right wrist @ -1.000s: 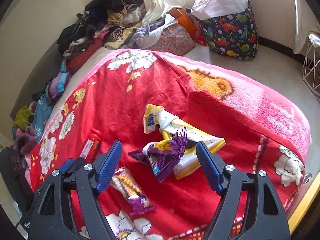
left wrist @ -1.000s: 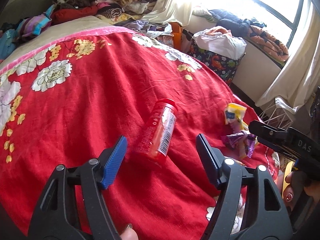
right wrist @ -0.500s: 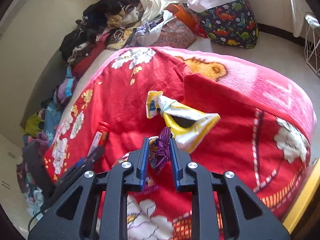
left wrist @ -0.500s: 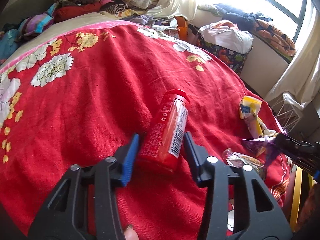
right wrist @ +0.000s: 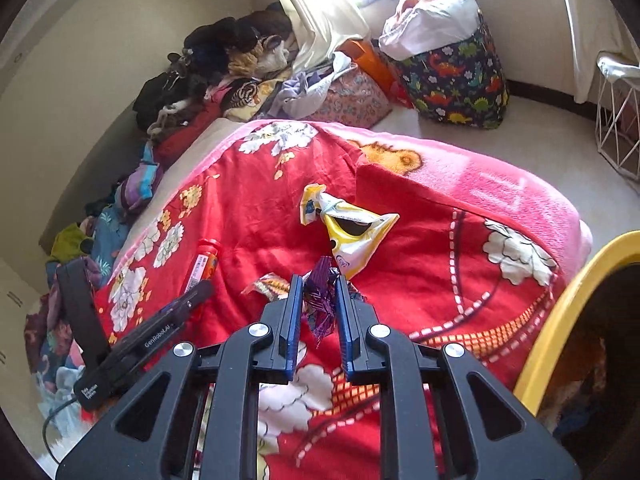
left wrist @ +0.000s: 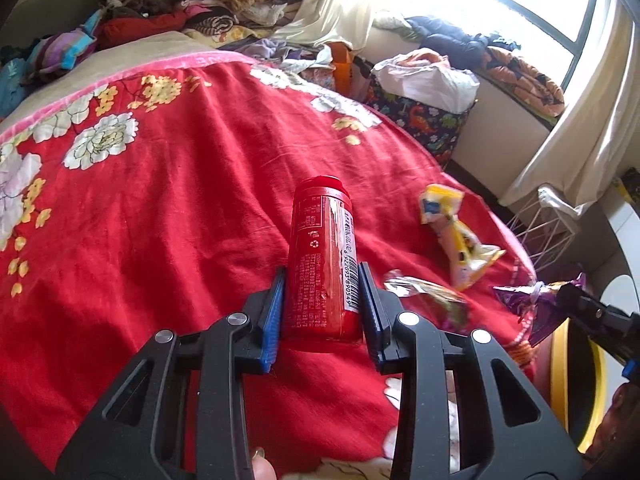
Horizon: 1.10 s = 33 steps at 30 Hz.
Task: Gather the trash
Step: 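Grasp the red can with the left tool while the right tool grasps a purple wrapper, then carry the red can and purple wrapper over the yellow-rimmed bin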
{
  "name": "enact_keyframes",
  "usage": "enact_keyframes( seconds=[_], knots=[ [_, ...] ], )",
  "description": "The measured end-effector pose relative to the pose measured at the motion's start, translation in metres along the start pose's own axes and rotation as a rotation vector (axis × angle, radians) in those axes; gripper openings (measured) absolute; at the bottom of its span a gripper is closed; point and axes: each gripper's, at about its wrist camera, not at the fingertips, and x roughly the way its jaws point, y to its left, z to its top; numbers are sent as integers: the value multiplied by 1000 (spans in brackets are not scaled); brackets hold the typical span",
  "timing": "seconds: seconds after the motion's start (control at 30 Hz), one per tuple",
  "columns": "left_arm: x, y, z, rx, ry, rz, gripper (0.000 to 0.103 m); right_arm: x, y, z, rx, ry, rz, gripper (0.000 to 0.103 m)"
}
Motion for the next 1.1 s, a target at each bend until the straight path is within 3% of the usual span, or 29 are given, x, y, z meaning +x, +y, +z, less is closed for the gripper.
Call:
enact_keyframes(
  seconds=[0.4, 0.47, 0.63, 0.9, 1.1],
  knots=[
    [-29, -30, 3, 51, -46, -66, 27, -34, 5, -14, -16, -29, 13, 16],
    [-33, -36, 3, 62, -51, -78, 27, -39, 5, -16, -15, -31, 16, 11],
    [-38, -49, 1, 82, -54, -103, 27, -46, 2, -19, -18, -39, 14, 10],
    [-41, -62, -10, 109, -42, -134, 27, -53, -24, -41, 19, 4, -36, 11],
    [-39, -77, -17, 131, -24, -169, 27, -72, -47, -59, 64, -13, -68, 11]
  ],
)
